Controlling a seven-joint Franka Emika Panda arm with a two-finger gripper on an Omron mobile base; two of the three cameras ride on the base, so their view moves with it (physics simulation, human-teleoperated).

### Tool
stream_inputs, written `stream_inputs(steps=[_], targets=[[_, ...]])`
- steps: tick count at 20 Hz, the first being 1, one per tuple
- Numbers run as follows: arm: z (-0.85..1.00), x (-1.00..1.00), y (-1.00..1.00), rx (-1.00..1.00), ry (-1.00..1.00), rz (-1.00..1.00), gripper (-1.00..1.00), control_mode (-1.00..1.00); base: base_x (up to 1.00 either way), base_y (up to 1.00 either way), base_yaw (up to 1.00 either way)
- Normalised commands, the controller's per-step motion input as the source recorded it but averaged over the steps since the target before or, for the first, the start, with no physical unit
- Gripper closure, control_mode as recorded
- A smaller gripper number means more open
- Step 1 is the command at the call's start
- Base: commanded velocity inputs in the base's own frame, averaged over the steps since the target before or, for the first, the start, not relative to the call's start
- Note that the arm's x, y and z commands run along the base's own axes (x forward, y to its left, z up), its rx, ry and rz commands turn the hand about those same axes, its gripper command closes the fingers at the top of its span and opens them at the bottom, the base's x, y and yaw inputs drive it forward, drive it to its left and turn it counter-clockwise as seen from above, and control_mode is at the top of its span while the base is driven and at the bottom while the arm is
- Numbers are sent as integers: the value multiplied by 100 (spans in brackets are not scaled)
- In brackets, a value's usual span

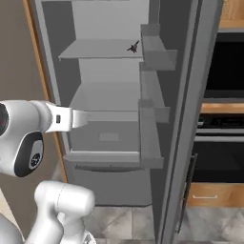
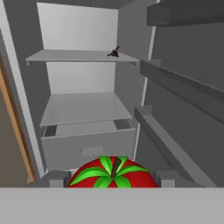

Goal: Place one tomato and one fish in each tupperware on the nearby counter, to pack two identical lunches.

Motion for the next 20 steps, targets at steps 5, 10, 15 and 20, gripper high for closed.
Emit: stream_inputs(steps=[5, 10, 15, 20], targets=[[0, 0, 0, 0, 0, 0, 100, 100, -79, 0, -35], [0, 0, 0, 0, 0, 0, 100, 100, -94, 12, -40], [0, 0, 0, 0, 0, 0, 100, 100, -96, 18, -44], [0, 0, 0, 0, 0, 0, 100, 100, -65, 6, -53]])
